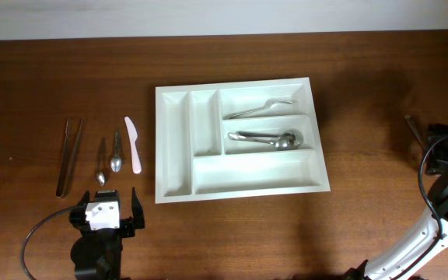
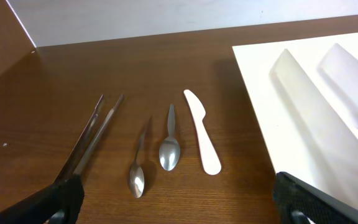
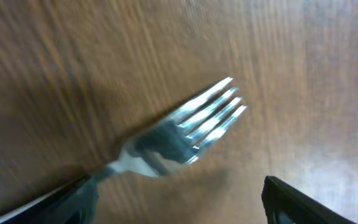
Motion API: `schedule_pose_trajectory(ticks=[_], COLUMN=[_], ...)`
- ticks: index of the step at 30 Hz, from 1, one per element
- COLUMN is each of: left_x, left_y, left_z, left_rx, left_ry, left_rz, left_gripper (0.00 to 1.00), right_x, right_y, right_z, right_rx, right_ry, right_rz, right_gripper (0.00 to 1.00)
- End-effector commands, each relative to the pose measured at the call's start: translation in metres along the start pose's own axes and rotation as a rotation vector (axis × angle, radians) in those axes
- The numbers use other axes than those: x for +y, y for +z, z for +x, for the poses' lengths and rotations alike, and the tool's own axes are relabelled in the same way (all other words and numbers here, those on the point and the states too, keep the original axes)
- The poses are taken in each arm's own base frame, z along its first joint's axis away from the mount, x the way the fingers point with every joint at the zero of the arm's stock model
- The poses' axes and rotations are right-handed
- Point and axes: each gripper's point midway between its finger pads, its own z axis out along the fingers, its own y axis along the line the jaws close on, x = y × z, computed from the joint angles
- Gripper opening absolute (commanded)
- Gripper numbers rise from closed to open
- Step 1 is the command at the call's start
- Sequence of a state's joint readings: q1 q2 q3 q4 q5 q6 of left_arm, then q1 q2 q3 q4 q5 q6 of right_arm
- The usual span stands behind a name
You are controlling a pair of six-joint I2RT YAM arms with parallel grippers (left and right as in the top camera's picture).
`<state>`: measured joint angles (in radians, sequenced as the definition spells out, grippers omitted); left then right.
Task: Pack container
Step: 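Move the right gripper down to the remaining fork at the right edge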
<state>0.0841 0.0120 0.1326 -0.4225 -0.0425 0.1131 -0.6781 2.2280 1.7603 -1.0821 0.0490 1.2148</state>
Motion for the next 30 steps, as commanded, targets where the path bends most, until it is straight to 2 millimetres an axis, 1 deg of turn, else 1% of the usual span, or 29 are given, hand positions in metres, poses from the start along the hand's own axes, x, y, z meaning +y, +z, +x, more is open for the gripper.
schedule_pose_trajectory(ticks=[1,3,6,9,12,17,18,21,23,25,26,27,30], left_x=[0.0,0.0,0.0,0.0,0.0,0.0,0.0,0.0,0.0,0.0,0.0,0.0,0.0], left_y=[0.001,0.001,0.001,0.001,0.001,0.001,0.001,0.001,0.001,0.001,0.001,0.001,0.001], left_z=[0.002,0.002,0.002,0.002,0.002,0.002,0.002,0.002,0.002,0.002,0.002,0.002,0.002], left_rx=[0.0,0.0,0.0,0.0,0.0,0.0,0.0,0.0,0.0,0.0,0.0,0.0,0.0], left_ry=[0.018,0.018,0.018,0.018,0.018,0.018,0.018,0.018,0.018,0.018,0.018,0.018,0.018], left_rz=[-0.004,-0.003,-0.004,-0.004,-0.004,-0.004,-0.004,-0.004,-0.004,-0.004,-0.004,-0.004,-0.004], left_gripper=[0.99,0.99,0.99,0.99,0.99,0.99,0.99,0.99,0.99,0.99,0.99,0.99,0.99], right_x=[0.006,0.011,0.012,0.012,0.011,0.008,0.006,0.003,0.001,-0.001,-0.002,-0.002,-0.001], right_y=[-0.002,-0.003,-0.002,-0.001,0.004,0.018,0.024,0.03,0.034,0.038,0.04,0.042,0.042], right_z=[-0.004,-0.006,-0.006,-0.006,-0.006,-0.004,-0.003,-0.001,0.0,0.001,0.002,0.003,0.002], right_rx=[-0.029,-0.036,-0.036,-0.036,-0.033,-0.023,-0.019,-0.015,-0.012,-0.01,-0.007,-0.004,-0.004], right_ry=[0.083,0.085,0.14,0.155,0.154,0.153,0.152,0.151,0.15,0.149,0.15,0.15,0.15], right_rz=[-0.027,-0.049,-0.053,-0.053,-0.044,-0.011,0.002,0.019,0.026,0.032,0.031,0.03,0.027], right_gripper=[0.81,0.78,0.77,0.77,0.77,0.72,0.7,0.67,0.62,0.52,0.45,0.41,0.34])
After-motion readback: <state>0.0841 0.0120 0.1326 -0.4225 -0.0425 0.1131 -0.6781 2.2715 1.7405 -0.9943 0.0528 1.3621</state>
